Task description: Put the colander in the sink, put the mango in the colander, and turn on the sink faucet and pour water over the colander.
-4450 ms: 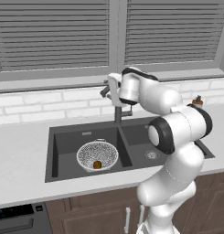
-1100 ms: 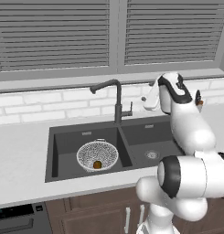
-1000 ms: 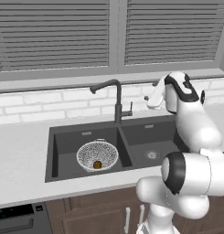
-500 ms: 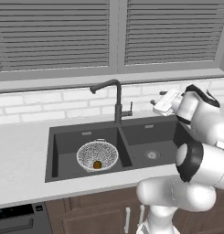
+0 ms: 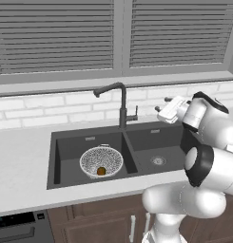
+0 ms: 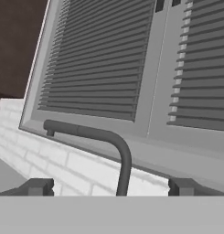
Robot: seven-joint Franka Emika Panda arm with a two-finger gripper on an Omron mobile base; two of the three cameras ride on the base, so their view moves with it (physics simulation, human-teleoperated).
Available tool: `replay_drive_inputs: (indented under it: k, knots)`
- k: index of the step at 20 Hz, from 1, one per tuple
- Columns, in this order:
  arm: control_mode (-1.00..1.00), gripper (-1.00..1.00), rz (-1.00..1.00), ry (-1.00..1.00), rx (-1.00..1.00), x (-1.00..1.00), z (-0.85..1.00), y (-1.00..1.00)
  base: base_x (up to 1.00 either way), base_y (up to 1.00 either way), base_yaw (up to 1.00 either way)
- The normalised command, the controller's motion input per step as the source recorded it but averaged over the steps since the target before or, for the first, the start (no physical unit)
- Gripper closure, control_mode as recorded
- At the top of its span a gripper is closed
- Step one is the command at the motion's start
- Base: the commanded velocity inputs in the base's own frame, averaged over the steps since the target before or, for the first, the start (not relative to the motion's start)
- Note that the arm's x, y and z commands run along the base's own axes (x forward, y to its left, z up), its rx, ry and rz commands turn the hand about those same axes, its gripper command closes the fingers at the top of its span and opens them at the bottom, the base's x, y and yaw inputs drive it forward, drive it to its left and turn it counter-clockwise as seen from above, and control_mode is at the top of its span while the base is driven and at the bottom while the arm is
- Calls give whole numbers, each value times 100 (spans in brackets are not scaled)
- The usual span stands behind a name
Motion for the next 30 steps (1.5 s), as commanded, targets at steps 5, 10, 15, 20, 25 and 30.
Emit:
replay_drive_inputs:
  k: [5, 10, 15, 20, 25, 30]
  knots:
    - [-100, -100, -2, 0, 5, 5, -22, 0, 0, 0, 0]
    - [-100, -100, -9, 0, 9, 8, -37, 0, 0, 0, 0]
    - [-100, -100, -8, 1, 6, 14, -35, 0, 0, 0, 0]
    - [-100, -100, -4, 1, 0, 25, -26, 0, 0, 0, 0]
    - [-100, -100, -1, 3, 0, 29, -15, 0, 0, 0, 0]
    - [-100, -100, 0, 5, 0, 31, -10, 4, 0, 0, 0]
